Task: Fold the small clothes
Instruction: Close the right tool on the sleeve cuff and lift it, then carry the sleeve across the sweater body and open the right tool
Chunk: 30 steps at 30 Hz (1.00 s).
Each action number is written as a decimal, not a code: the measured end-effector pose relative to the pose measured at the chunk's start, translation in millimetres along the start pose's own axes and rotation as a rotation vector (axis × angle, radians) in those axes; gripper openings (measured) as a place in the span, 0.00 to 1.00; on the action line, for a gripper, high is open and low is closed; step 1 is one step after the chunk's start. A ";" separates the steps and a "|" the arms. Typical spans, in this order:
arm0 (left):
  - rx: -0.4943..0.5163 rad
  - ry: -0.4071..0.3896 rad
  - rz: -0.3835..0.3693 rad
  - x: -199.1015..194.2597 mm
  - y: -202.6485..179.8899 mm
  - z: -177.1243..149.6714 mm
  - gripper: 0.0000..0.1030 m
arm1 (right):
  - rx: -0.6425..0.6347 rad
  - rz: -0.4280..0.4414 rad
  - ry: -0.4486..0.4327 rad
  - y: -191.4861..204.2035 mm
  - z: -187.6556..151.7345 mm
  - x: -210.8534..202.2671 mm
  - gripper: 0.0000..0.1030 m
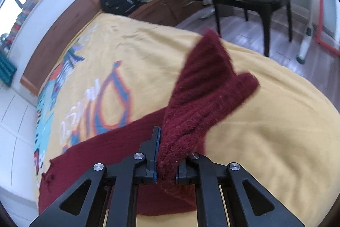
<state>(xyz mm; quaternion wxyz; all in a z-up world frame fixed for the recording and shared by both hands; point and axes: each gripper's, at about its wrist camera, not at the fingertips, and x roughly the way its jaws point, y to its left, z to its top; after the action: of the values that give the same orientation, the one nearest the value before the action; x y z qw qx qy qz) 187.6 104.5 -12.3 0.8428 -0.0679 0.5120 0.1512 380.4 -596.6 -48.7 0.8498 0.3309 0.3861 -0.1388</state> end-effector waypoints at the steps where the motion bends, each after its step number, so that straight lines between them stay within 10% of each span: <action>1: -0.004 -0.001 -0.002 -0.1 2.9 -0.1 0.98 | -0.007 0.005 0.007 6.7 -0.7 1.0 0.10; 30: -0.195 -0.007 0.001 4.0 133.1 -22.7 0.98 | -0.400 0.319 0.329 391.7 -175.9 66.1 0.10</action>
<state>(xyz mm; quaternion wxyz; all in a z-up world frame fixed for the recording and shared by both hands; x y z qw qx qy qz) 127.0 224.9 -21.1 0.8339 -0.1488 0.4920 0.2010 517.4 -186.8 -4.8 0.8351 0.2316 0.4815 0.1308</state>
